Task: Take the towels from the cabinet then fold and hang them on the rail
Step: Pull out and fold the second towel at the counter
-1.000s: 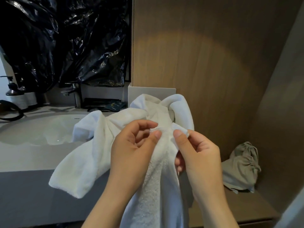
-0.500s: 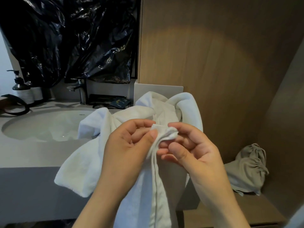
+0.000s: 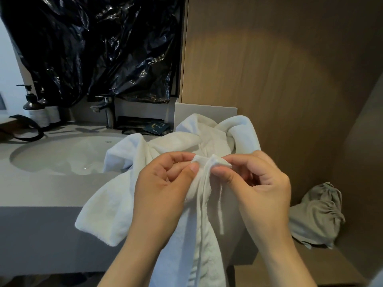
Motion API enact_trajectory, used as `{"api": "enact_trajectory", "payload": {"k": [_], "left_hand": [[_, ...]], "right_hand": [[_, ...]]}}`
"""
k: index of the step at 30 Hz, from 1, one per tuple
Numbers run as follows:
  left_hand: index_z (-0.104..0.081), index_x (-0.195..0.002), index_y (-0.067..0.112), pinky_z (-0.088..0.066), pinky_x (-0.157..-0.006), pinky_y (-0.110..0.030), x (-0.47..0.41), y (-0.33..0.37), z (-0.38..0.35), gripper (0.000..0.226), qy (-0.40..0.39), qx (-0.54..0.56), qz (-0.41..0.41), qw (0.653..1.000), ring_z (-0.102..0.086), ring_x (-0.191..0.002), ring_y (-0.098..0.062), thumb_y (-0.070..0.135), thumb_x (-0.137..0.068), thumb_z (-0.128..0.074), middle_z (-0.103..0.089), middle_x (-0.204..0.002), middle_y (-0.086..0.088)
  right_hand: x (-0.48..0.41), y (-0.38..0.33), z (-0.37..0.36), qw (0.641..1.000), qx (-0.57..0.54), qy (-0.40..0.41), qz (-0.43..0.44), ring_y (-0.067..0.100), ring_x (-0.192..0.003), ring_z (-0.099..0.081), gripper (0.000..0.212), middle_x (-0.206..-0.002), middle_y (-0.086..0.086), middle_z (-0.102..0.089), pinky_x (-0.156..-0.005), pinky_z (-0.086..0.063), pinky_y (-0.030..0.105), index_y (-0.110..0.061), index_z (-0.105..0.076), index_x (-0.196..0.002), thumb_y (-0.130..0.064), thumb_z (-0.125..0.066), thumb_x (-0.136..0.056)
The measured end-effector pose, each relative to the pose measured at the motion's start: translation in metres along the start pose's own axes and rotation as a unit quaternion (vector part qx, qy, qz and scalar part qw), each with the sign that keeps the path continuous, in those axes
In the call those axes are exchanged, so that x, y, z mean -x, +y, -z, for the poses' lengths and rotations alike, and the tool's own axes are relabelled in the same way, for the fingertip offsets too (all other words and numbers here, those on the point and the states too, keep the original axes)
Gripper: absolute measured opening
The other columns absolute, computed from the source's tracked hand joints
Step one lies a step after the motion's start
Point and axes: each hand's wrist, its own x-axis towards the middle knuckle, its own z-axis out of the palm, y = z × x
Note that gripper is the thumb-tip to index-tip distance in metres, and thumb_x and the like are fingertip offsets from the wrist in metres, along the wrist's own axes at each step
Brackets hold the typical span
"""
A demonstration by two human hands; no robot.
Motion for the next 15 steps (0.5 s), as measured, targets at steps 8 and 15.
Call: {"api": "enact_trajectory", "payload": {"k": [8, 15], "left_hand": [[-0.073, -0.088, 0.029, -0.054, -0.067, -0.016, -0.0010, 0.0029, -0.0043, 0.010, -0.014, -0.015, -0.006, 1.000, -0.072, -0.083, -0.010, 0.031, -0.079, -0.070, -0.076, -0.087, 0.006], [-0.072, -0.094, 0.031, -0.054, -0.065, -0.017, 0.0040, 0.0073, 0.0000, 0.016, -0.066, 0.037, 0.002, 0.997, -0.072, -0.082, -0.012, 0.035, -0.080, -0.067, -0.076, -0.089, 0.003]], "right_hand": [[-0.0015, -0.0045, -0.0033, 0.997, -0.013, -0.051, -0.061, 0.010, -0.101, -0.061, 0.018, -0.093, -0.015, -0.066, -0.077, -0.052, 0.016, -0.037, -0.074, -0.078, -0.052, -0.070, -0.070], [-0.0032, -0.0056, -0.0008, 0.987, -0.106, -0.055, -0.110, 0.008, -0.094, -0.068, 0.014, -0.091, -0.012, -0.075, -0.078, -0.053, 0.015, -0.022, -0.076, -0.082, -0.033, -0.074, -0.072]]}}
